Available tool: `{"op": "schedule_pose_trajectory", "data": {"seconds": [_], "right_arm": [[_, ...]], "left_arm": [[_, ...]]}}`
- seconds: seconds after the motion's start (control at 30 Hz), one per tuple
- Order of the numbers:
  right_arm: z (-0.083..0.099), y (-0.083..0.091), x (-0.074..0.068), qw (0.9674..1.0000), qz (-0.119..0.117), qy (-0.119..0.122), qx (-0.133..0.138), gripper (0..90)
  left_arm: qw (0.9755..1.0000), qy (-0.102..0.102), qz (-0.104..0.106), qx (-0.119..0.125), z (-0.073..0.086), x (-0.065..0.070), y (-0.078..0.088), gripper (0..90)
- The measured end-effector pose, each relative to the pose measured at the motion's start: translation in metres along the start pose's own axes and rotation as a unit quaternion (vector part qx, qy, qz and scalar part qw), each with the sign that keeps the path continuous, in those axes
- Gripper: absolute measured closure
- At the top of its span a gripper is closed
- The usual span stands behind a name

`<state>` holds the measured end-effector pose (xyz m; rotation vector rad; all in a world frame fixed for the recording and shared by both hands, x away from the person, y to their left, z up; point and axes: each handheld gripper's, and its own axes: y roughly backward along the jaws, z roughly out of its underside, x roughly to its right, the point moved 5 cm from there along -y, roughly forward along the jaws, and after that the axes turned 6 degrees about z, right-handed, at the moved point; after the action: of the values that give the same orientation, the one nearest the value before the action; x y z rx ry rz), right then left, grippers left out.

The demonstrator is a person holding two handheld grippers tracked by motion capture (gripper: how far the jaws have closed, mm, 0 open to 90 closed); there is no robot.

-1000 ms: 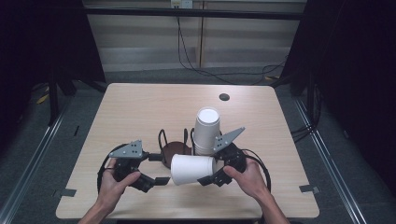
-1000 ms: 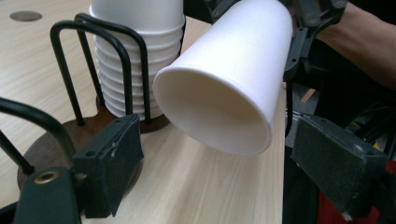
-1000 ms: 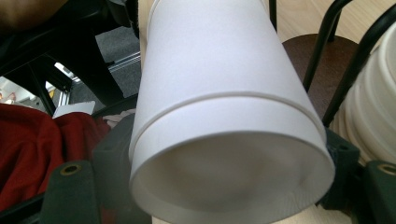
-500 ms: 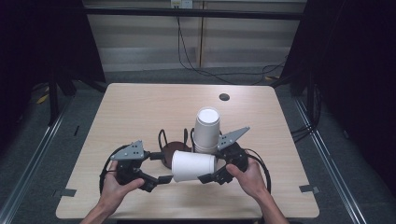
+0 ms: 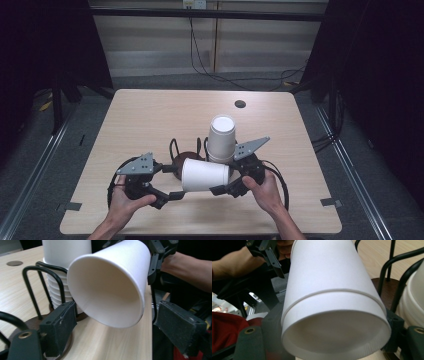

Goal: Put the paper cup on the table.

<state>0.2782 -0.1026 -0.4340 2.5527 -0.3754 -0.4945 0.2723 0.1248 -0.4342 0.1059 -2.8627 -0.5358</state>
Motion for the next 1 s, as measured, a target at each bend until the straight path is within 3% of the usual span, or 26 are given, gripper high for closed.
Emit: {"op": "schedule_pose_trajectory", "data": {"seconds": [0.07, 0.5, 0.73, 0.8, 0.87, 1.0], "right_arm": [[0.000, 0.000, 0.001, 1.0000, 0.007, -0.004, 0.002, 24.8], [-0.005, 0.005, -0.007, 0.9979, -0.037, 0.009, 0.053, 24.8], [-0.006, 0.003, -0.010, 0.9974, -0.045, 0.015, 0.053, 24.8], [-0.006, 0.002, -0.011, 0.9974, -0.048, 0.016, 0.051, 24.8], [-0.006, 0.001, -0.011, 0.9975, -0.049, 0.018, 0.048, 24.8], [-0.007, -0.002, -0.013, 0.9973, -0.053, 0.019, 0.047, 24.8]], "left_arm": [[1.0000, 0.001, 0.006, 0.004, 0.000, 0.001, -0.001, 15.8], [0.9994, -0.019, 0.001, 0.029, -0.005, 0.004, -0.002, 15.6], [0.9984, -0.028, 0.001, 0.048, -0.008, 0.006, -0.004, 15.0], [0.9979, -0.028, -0.012, 0.058, -0.010, 0.005, -0.006, 10.5], [0.9979, -0.025, -0.024, 0.054, -0.010, 0.003, -0.007, 0.0], [0.9983, -0.021, -0.012, 0.053, -0.009, 0.005, -0.012, 0.0]]}}
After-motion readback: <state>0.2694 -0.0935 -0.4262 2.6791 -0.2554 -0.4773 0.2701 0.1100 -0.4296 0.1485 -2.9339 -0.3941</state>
